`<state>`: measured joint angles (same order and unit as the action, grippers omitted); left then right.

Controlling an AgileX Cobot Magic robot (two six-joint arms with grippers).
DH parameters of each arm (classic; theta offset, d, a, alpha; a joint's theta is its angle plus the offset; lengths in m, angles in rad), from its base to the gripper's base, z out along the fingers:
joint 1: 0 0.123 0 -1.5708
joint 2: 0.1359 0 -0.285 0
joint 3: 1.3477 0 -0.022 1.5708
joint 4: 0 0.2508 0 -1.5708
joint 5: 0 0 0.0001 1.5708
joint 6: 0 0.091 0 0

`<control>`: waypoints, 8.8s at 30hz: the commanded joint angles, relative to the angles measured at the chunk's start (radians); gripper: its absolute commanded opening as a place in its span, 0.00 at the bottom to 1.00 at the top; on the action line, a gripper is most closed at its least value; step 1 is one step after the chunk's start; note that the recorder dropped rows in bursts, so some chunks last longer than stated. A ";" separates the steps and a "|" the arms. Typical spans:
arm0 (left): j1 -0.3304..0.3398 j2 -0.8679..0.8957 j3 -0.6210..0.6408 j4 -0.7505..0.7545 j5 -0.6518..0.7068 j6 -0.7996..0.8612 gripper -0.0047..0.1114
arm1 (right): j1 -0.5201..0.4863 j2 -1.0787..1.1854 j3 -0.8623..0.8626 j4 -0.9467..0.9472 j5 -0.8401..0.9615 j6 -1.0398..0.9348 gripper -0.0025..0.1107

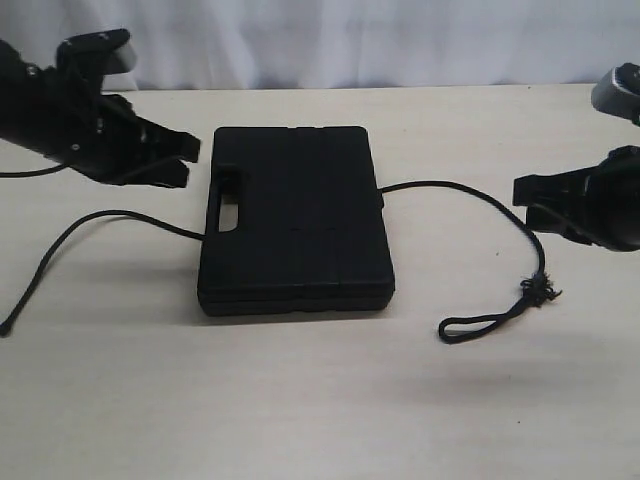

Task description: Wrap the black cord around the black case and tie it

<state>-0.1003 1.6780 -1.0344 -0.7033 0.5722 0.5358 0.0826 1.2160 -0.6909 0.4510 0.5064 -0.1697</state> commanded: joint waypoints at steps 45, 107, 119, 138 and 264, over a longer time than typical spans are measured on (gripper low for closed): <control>-0.039 0.265 -0.178 -0.133 -0.128 -0.151 0.04 | 0.002 -0.001 -0.025 0.015 -0.028 -0.047 0.07; -0.145 0.076 -0.178 -0.652 -0.170 -0.149 0.04 | 0.688 0.103 -0.170 -0.649 -0.128 0.449 0.69; -0.145 0.076 -0.178 -0.704 -0.164 -0.149 0.04 | 0.760 0.253 -0.123 -0.668 -0.430 0.462 0.69; -0.145 0.076 -0.178 -0.704 -0.166 -0.149 0.04 | 0.711 0.251 -0.350 -0.937 0.122 0.659 0.69; -0.366 -0.096 0.204 0.063 -0.525 0.457 0.86 | 0.557 0.409 -0.408 -1.743 -0.165 2.233 0.06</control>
<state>-0.4574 1.5819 -0.8306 -0.6322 0.0520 0.9955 0.6426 1.6334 -1.0811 -1.2920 0.3185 2.0521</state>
